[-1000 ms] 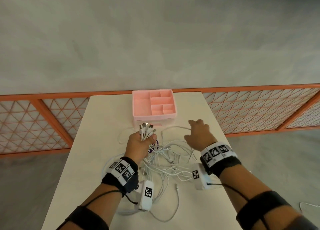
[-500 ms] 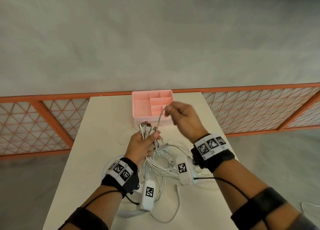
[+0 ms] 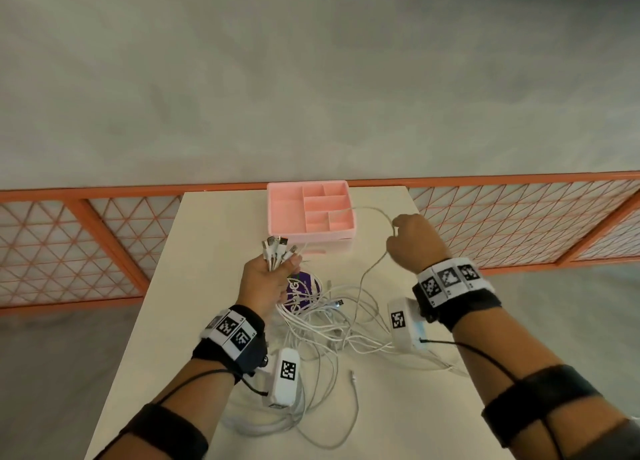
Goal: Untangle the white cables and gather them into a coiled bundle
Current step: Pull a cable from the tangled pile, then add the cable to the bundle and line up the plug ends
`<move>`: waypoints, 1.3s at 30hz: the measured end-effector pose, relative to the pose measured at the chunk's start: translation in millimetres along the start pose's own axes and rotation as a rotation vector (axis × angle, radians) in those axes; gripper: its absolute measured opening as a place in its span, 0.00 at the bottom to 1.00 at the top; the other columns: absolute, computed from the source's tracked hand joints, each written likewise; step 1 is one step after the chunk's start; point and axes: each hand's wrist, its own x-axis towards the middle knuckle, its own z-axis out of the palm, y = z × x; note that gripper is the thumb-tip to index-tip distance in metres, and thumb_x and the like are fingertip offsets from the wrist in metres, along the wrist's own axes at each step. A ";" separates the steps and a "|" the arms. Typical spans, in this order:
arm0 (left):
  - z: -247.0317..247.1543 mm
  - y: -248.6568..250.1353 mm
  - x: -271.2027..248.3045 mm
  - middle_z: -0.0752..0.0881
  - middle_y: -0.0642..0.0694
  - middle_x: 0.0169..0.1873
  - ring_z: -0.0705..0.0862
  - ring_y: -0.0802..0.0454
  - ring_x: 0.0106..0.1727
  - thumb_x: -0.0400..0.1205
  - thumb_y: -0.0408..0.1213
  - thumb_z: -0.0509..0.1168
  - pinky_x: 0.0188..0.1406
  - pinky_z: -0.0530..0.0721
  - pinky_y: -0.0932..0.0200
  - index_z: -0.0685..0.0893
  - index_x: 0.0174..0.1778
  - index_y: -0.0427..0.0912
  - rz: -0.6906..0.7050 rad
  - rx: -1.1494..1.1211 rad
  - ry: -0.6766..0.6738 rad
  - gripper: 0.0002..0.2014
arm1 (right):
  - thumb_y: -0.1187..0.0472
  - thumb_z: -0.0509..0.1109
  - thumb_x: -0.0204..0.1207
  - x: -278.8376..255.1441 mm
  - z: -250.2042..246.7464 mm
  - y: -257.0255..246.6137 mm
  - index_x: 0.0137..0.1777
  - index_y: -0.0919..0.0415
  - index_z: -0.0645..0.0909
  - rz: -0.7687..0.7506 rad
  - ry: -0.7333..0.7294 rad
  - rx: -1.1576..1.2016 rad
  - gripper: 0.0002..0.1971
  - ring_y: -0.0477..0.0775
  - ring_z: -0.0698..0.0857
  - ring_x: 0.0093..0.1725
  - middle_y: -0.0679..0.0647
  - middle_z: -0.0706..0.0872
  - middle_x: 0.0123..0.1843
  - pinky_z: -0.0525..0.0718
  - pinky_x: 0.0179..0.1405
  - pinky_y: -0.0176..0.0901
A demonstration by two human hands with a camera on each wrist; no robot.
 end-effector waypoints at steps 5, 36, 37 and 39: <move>11.7 6.0 -1.4 0.84 0.43 0.31 0.64 0.56 0.20 0.81 0.34 0.74 0.19 0.64 0.64 0.88 0.45 0.41 0.041 0.090 -0.080 0.01 | 0.49 0.68 0.80 -23.1 36.6 -21.4 0.83 0.53 0.64 -0.511 0.067 -0.048 0.33 0.59 0.67 0.79 0.54 0.69 0.81 0.69 0.78 0.61; 42.9 39.2 -20.7 0.63 0.53 0.21 0.58 0.58 0.19 0.90 0.44 0.60 0.16 0.58 0.66 0.76 0.39 0.41 -0.049 -0.162 -0.185 0.15 | 0.56 0.78 0.75 -52.7 50.3 6.0 0.62 0.51 0.82 -0.189 -0.434 0.883 0.16 0.46 0.89 0.52 0.53 0.92 0.52 0.84 0.53 0.41; 46.5 40.3 -21.0 0.64 0.53 0.21 0.58 0.59 0.19 0.90 0.44 0.60 0.16 0.58 0.66 0.76 0.39 0.41 -0.034 -0.164 -0.187 0.15 | 0.58 0.79 0.74 -61.9 61.6 -10.8 0.59 0.48 0.82 -0.278 -0.598 0.811 0.15 0.39 0.88 0.50 0.47 0.91 0.50 0.83 0.55 0.36; 47.9 42.7 -19.7 0.64 0.53 0.21 0.59 0.59 0.19 0.90 0.43 0.59 0.16 0.59 0.66 0.77 0.39 0.41 -0.008 -0.166 -0.168 0.15 | 0.53 0.79 0.74 -72.0 88.0 -31.7 0.46 0.48 0.84 -0.375 -0.706 0.595 0.06 0.37 0.86 0.40 0.42 0.88 0.40 0.83 0.51 0.36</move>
